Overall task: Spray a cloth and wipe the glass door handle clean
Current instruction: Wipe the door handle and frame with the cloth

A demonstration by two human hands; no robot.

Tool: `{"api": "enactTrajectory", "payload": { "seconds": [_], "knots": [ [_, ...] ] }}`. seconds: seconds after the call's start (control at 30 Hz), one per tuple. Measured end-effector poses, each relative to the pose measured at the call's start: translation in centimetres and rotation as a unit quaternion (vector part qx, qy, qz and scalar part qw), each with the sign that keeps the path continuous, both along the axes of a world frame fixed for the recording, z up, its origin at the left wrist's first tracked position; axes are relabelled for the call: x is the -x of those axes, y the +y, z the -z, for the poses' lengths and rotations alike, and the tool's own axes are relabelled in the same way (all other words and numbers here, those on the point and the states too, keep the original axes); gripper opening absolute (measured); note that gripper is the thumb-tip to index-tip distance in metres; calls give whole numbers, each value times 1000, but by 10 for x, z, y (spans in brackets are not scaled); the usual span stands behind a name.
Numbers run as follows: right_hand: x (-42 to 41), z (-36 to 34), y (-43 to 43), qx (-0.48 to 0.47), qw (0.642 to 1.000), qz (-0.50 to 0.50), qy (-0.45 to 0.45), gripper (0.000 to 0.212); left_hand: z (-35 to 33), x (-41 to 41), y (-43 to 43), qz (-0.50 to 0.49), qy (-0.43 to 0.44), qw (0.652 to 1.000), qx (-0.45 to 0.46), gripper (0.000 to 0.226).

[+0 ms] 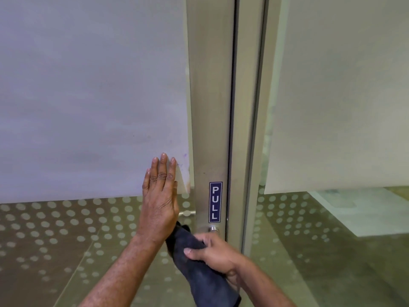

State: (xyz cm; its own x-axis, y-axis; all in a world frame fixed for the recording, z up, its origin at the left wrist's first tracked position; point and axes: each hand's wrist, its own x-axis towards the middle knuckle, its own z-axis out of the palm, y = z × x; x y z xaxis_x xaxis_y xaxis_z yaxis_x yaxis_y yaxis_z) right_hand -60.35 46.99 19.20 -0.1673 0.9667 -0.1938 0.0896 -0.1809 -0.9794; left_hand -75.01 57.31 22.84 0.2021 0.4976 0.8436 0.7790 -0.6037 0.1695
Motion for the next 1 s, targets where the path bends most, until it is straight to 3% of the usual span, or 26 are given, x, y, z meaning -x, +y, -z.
{"api": "enactTrajectory", "payload": {
  "seconds": [0.07,0.1,0.17,0.2,0.23,0.33,0.47,0.73,0.9,1.0],
  "knots": [
    [-8,12,-15,-106,988,108,-18,13,0,0,0,-1,1,1000,4,81],
    [-16,14,-23,-169,965,193,-48,16,0,-1,0,1,0,1000,5,80],
    [-29,14,-35,-285,874,337,-202,21,0,-2,1,2,0,1000,5,77],
    [-29,14,-39,-314,834,347,-293,24,1,-2,1,4,-1,1000,4,76],
    [-26,16,-41,-318,818,321,-356,29,2,-2,1,6,-2,1000,3,75],
    [3,37,-32,-270,822,225,-448,39,2,-1,4,12,-6,1000,-3,70],
    [34,47,-21,-238,821,216,-472,44,3,-1,8,9,-3,1000,-13,60],
    [72,38,-7,-298,779,128,-537,47,7,-4,13,-4,3,1000,-12,59],
    [55,39,-1,-348,740,42,-574,49,8,-3,18,-15,10,999,-35,58],
    [36,42,-3,-342,720,-12,-603,64,9,-5,20,-31,15,998,-49,58]
  ]
}}
